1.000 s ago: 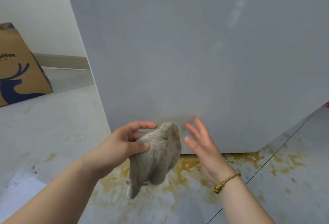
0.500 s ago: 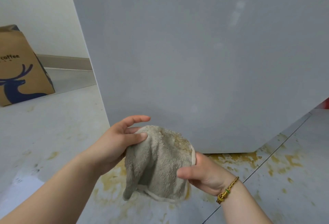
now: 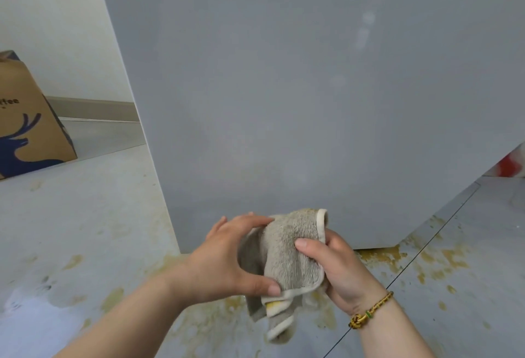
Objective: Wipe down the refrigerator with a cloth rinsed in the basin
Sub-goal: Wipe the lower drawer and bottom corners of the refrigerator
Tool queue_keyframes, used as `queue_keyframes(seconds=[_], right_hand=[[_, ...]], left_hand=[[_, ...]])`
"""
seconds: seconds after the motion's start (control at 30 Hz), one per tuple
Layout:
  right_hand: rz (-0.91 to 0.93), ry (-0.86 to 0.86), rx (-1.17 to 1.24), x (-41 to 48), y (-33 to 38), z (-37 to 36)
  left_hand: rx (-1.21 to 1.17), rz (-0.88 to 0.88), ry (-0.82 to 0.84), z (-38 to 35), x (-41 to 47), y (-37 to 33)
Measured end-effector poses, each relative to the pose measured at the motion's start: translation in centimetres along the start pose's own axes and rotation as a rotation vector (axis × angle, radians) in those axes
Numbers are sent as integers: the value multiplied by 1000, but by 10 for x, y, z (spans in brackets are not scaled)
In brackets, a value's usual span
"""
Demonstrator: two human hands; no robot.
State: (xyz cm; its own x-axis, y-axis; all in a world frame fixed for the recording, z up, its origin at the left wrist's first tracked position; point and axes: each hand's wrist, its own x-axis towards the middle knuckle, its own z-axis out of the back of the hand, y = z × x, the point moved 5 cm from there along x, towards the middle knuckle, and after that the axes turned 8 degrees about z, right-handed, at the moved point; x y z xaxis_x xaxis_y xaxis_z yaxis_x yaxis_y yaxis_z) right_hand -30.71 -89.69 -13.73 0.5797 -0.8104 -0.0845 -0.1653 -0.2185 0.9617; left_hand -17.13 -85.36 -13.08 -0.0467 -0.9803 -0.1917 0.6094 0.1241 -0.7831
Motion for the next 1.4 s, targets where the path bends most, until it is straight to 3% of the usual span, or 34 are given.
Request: queue_keyframes(seconds=[0.1, 0.17, 0.27, 0.33, 0.4, 0.5, 0.57, 0.63, 0.73, 0.87, 0.97, 1.03, 1.1, 1.17, 1.23, 1.3, 1.4], right_hand=[[1, 5, -28, 2, 1, -1], [8, -52, -188, 5, 1, 4], [110, -294, -524, 6, 9, 20], [146, -454, -557, 2, 9, 32], [62, -400, -232, 2, -7, 32], [-79, -50, 351, 3, -32, -2], [-120, 65, 434, 4, -37, -18], [-122, 73, 447, 8, -35, -25], [-59, -146, 409, 14, -24, -19], [249, -560, 146, 4, 11, -11], [866, -892, -335, -19, 80, -7], [1340, -911, -702, -24, 114, -11], [1585, -844, -917, -4, 128, -12], [1647, -828, -1174, 29, 129, -23], [1599, -857, -1379, 58, 114, -36], [1585, -894, -1426, 70, 95, -47], [1647, -734, -1497, 78, 54, -65]], left_hand=[[-165, 107, 29, -6, 2, 8], [-166, 120, 24, -6, 3, 11], [-156, 124, 3, -2, 6, 17], [-200, 126, -3, 3, 4, 16], [-342, 139, -45, 10, 2, 13], [-491, 146, -138, 18, 3, 6], [-424, 134, -170, 18, 4, 1], [-354, 147, -179, 14, 3, 0], [-347, 184, -231, 15, 2, 7], [-469, 163, -249, 24, 1, 12], [-484, 107, -486, 51, -5, 15], [-453, 124, -772, 75, -14, 21], [-473, 150, -979, 92, -22, 28], [-487, 225, -1025, 100, -23, 37], [-538, 223, -918, 101, -17, 45], [-621, 144, -780, 99, -10, 46], [-666, 115, -725, 96, -6, 51]])
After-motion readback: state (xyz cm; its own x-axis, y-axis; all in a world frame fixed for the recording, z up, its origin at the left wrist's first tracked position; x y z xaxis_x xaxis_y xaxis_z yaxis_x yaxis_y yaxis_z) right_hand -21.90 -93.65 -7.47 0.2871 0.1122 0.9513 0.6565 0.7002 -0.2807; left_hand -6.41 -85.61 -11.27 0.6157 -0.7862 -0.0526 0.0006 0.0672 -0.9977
